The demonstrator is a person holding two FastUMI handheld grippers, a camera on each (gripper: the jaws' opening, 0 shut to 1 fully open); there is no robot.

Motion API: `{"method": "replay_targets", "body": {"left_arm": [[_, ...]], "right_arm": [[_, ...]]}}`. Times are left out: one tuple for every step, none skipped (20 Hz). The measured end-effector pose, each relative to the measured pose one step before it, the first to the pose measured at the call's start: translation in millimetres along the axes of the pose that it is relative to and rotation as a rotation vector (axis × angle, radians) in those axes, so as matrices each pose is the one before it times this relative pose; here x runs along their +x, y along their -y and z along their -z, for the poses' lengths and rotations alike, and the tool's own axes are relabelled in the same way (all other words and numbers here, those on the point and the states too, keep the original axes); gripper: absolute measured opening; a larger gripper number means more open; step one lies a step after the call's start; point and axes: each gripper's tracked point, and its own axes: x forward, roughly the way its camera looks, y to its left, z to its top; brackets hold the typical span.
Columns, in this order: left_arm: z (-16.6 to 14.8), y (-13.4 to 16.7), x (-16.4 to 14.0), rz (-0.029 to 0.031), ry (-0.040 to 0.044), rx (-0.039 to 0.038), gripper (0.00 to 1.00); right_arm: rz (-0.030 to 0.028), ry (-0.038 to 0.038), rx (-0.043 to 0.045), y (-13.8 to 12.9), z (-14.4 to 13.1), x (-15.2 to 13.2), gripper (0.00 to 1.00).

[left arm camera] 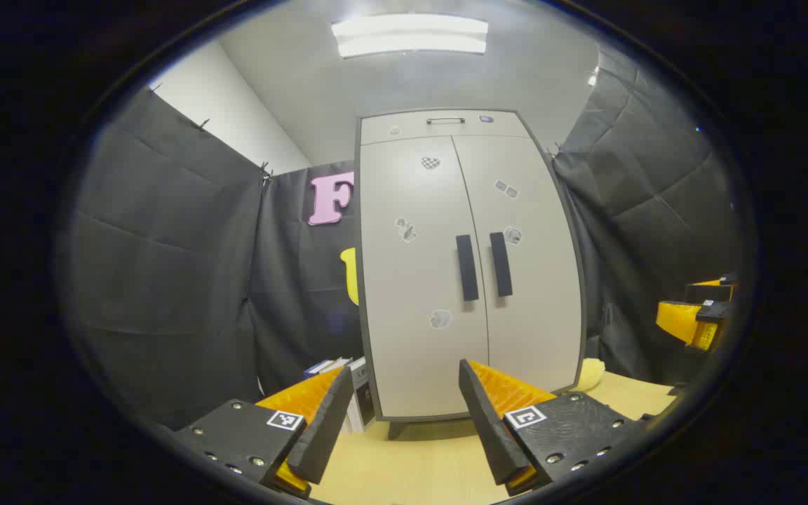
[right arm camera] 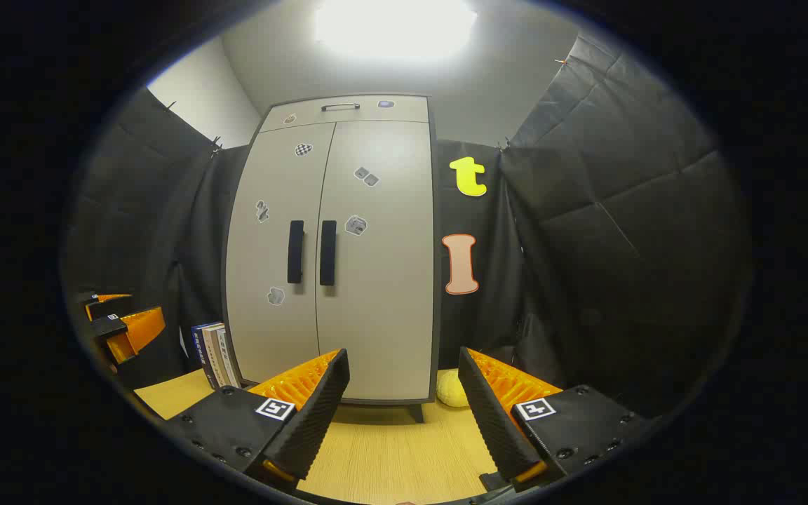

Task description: Open the right door of the double-door shoe cabinet with the right hand, and open the left door with the left hand.

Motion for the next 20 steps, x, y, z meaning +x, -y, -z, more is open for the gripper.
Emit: {"method": "replay_targets", "body": {"left_arm": [[-1.12,0.75,0.18,0.00126,0.00071,-0.00053,0.88],[-0.72,0.11,0.26,-0.00004,0.00186,0.00018,0.89],[-0.32,-0.1,-0.7,0.00027,0.00249,0.00099,0.89],[-0.66,0.0,-0.1,0.00024,0.0023,0.00197,0.89],[-1.32,-0.17,-0.75,-0.00193,0.00187,0.00187,0.89],[-0.28,-0.07,-0.22,-0.00017,0.00127,0.00024,0.88],[-0.85,-0.58,-0.31,-0.00086,0.00105,-0.00039,0.88],[-0.85,-0.59,-0.23,-0.00074,0.00085,-0.00014,0.89],[0.26,-0.66,-0.2,0.00011,0.00029,0.00094,0.89],[-0.58,0.31,0.19,0.00023,0.00025,0.00193,0.89],[-0.25,-0.5,1.05,-0.0001,0.00008,0.00115,0.89],[-0.01,-0.28,-0.34,0.00079,0.00025,-0.00029,0.88],[0.13,-0.4,-0.27,-0.00093,-0.00075,0.00004,0.88],[0.63,-1.24,0.42,-0.00198,-0.00192,0.00075,0.88],[0.18,-0.65,0.64,-0.00193,-0.00132,0.00055,0.88],[-0.6,-0.71,0.81,-0.00215,-0.00036,0.00016,0.89],[0.46,-0.68,1.25,-0.00292,-0.00008,-0.00027,0.89],[0.21,-1.14,1.16,-0.00309,-0.00053,0.00043,0.88],[0.83,-1.65,1.67,-0.0025,-0.00065,0.00089,0.89],[-0.58,-0.67,1.28,-0.00095,0.00007,0.0008,0.89]], "right_arm": [[-0.00026,-0.00089,-0.00026,-0.22,-0.57,1.44,0.98],[-0.00041,-0.00071,-0.00008,0.02,0.61,0.31,0.98],[-0.00005,-0.00051,-0.00045,0.4,0.21,0.52,0.98],[0.00041,-0.00043,-0.00056,0.04,0.12,0.61,0.96],[-0.00006,0.00033,0.00017,-0.33,-0.9,1.01,0.96],[-0.00023,0.00038,0.00082,-0.35,-0.3,1.76,0.96],[-0.0006,0.00059,0.00079,-0.32,-0.92,0.47,0.96],[0.00092,-0.00054,-0.00088,0.35,0.56,0.38,0.96],[0.00128,0.00302,-0.0012,-0.17,-1.38,1.14,0.96],[-0.00026,0.001,0.00014,-0.79,0.33,0.65,0.96],[-0.0024,-0.00168,0.00142,-1.23,-0.03,1.31,0.97],[-0.00288,-0.00402,0.00134,-1.05,1.74,1.65,0.98],[-0.00256,-0.00383,0.001,-0.69,0.21,1.67,0.98],[-0.00156,-0.00239,0.00076,-1.03,0.32,2.84,0.98],[-0.00266,-0.0015,0.00114,-1.16,-0.34,1.17,0.97],[-0.00168,-0.00014,0.00118,-1.31,0.49,1.15,0.98],[-0.00305,-0.00003,0.00035,-1.58,-0.76,1.6,0.97],[-0.00251,0.00193,0.00045,-1.88,-0.18,1.44,0.97],[-0.00315,0.00127,-0.00047,-2.02,-1.23,2.35,0.97],[-0.00232,0.00082,0.00007,-0.51,0.33,1.33,0.98]]}}
